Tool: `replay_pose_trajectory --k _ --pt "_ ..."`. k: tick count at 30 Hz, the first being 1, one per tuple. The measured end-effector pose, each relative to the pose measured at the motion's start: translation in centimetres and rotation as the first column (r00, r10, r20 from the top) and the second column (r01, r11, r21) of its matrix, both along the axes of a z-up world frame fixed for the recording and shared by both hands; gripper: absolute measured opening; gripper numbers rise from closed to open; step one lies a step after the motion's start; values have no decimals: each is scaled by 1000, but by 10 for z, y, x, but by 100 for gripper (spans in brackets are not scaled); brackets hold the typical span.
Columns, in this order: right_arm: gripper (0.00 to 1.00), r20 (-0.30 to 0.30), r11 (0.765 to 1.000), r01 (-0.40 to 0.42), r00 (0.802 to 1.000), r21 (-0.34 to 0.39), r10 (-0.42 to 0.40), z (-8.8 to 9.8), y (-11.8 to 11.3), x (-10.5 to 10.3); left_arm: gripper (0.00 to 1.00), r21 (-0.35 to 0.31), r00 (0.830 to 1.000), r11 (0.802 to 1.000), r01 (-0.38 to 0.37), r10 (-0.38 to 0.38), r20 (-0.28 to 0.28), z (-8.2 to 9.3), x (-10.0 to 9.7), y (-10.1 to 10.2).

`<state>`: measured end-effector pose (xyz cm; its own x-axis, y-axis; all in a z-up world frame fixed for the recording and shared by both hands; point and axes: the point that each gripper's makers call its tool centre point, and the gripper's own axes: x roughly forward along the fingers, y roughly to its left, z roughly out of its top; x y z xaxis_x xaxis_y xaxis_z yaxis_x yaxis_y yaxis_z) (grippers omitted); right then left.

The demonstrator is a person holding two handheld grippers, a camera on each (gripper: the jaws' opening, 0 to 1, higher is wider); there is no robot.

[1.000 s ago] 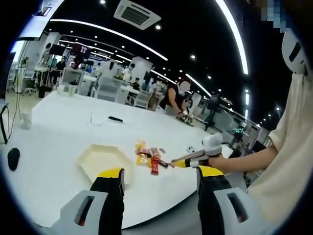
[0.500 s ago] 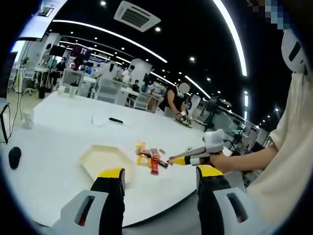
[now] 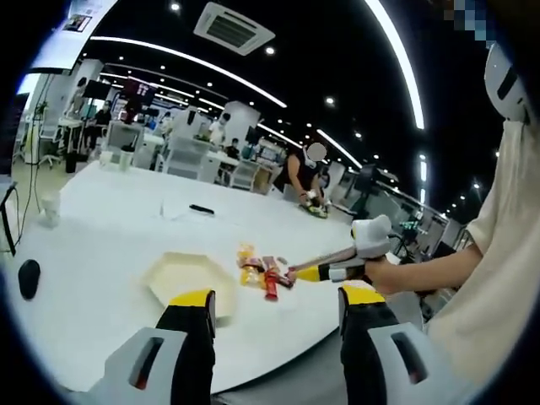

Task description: Place the target food into the container with the food tongs after gripping and lifting it, then release it inside without dropping or visibly crushing the food.

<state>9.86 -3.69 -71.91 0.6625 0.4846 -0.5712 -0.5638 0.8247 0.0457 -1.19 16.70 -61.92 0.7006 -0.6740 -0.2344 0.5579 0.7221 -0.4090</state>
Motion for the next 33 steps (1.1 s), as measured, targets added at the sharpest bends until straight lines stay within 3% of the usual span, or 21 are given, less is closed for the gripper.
replay_pose_trajectory --k 8,11,20,22,24,33 --pt "23 2 1000 -29 1000 9 29 6 20 0 59 -2 1000 1000 5 -5 2 0 4 6" --pt "23 9 999 -44 999 9 44 8 28 1 60 40 1000 999 3 -4 13 -2 5 9" --pt "23 16 996 -85 996 6 85 13 50 4 60 35 1000 999 -2 1 21 0 8 15" --pt "23 19 996 -93 995 7 93 15 55 5 60 34 1000 999 -4 3 17 0 7 16" --pt "23 10 993 -95 996 67 94 22 66 8 60 35 1000 999 -7 6 9 -3 5 19" --pt "23 33 989 -138 990 62 136 31 92 17 56 14 1000 1000 -23 23 -21 -9 -2 28"
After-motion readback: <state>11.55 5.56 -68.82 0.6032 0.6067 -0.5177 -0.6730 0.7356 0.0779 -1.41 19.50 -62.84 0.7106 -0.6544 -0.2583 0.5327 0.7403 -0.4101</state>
